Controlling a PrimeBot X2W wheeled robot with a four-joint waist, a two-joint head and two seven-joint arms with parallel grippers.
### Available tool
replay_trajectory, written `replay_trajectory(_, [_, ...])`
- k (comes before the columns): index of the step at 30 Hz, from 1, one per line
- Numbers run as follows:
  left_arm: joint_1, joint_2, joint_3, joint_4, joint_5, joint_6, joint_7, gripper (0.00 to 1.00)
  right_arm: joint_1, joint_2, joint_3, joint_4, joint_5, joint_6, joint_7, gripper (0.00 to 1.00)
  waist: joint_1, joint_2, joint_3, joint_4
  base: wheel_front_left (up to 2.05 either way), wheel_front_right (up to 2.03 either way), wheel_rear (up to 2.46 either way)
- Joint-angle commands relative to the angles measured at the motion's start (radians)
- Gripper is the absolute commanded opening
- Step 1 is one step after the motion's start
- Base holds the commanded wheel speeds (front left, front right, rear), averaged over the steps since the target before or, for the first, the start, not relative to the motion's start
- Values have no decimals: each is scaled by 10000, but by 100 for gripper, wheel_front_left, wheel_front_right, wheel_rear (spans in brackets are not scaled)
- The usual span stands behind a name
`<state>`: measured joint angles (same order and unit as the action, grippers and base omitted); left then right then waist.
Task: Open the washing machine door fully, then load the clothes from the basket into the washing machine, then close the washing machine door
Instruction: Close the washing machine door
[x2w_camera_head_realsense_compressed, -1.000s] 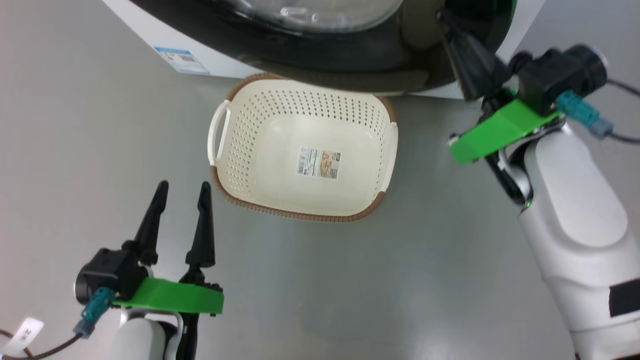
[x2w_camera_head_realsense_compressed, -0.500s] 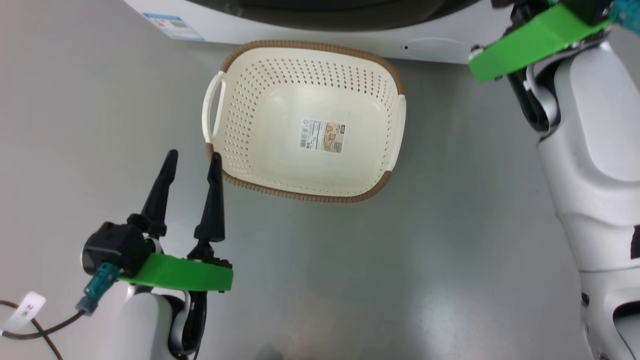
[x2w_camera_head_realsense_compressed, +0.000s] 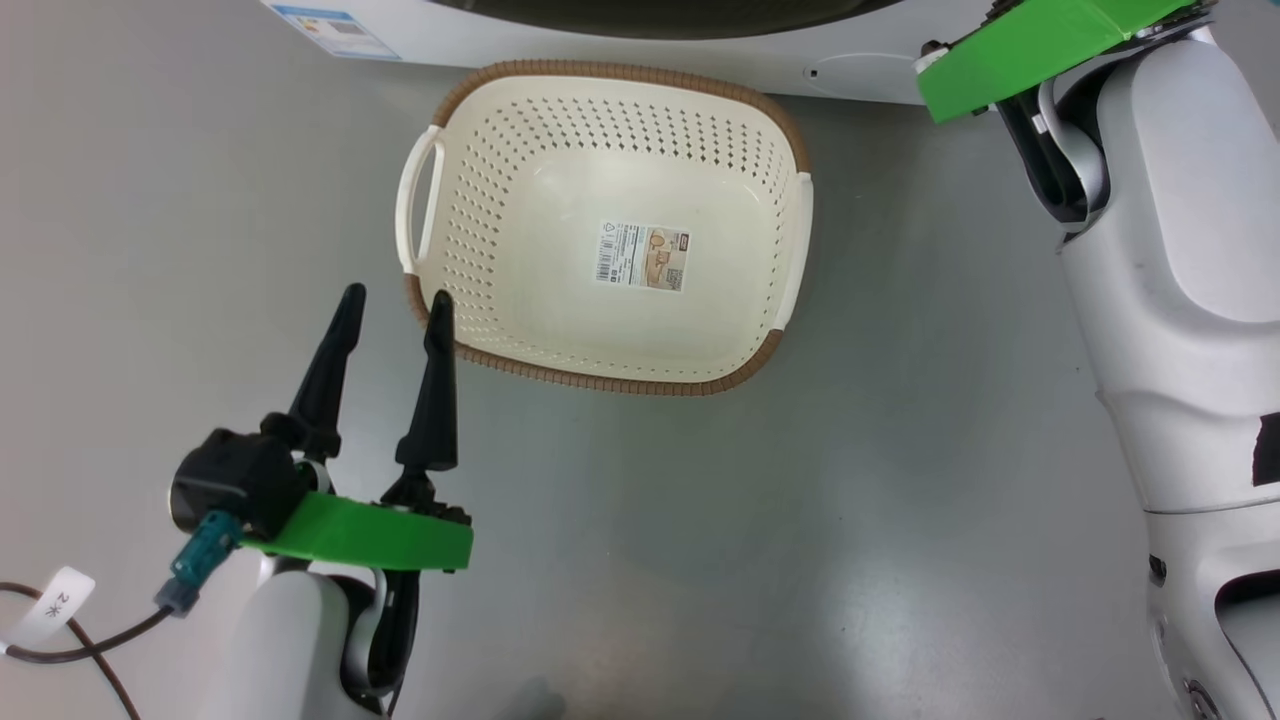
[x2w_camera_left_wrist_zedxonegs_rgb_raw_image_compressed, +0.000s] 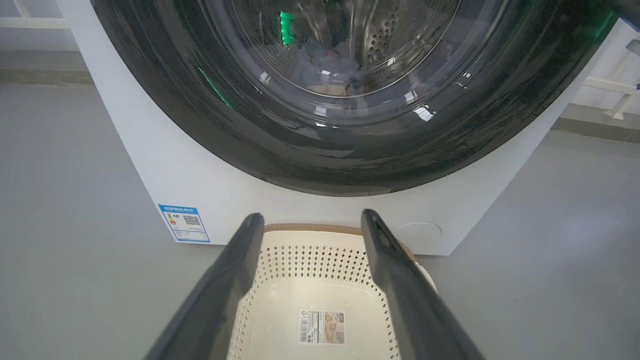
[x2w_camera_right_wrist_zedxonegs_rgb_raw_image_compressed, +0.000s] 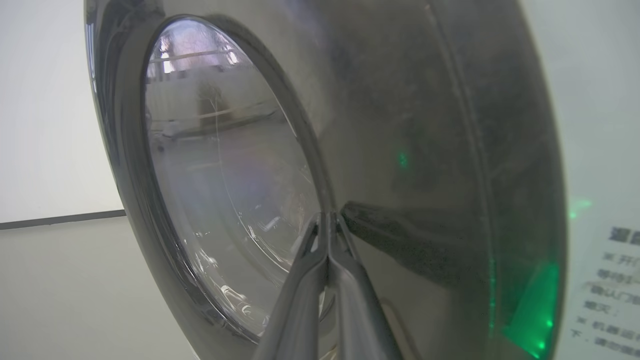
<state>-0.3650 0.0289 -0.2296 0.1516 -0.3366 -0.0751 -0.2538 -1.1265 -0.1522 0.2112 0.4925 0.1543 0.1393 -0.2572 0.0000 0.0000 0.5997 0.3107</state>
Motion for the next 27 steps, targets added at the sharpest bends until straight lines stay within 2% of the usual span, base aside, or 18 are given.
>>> replay_trajectory(1, [-124, 214, 316, -158, -14, -44, -80, 100, -361, 166, -161, -259, 52, -86, -45, 0, 0, 0, -21, -34, 0, 0, 0])
replay_trajectory(11, [28, 214, 476, -55, 56, -88, -80, 100, 366, 233, 53, -346, 296, -86, -45, 0, 0, 0, -483, -301, 0, 0, 0])
replay_trajectory(27, [620, 214, 1055, 54, 471, -237, -80, 100, 2679, 115, 620, -982, 921, -86, -45, 0, 0, 0, -1619, -983, 0, 0, 0])
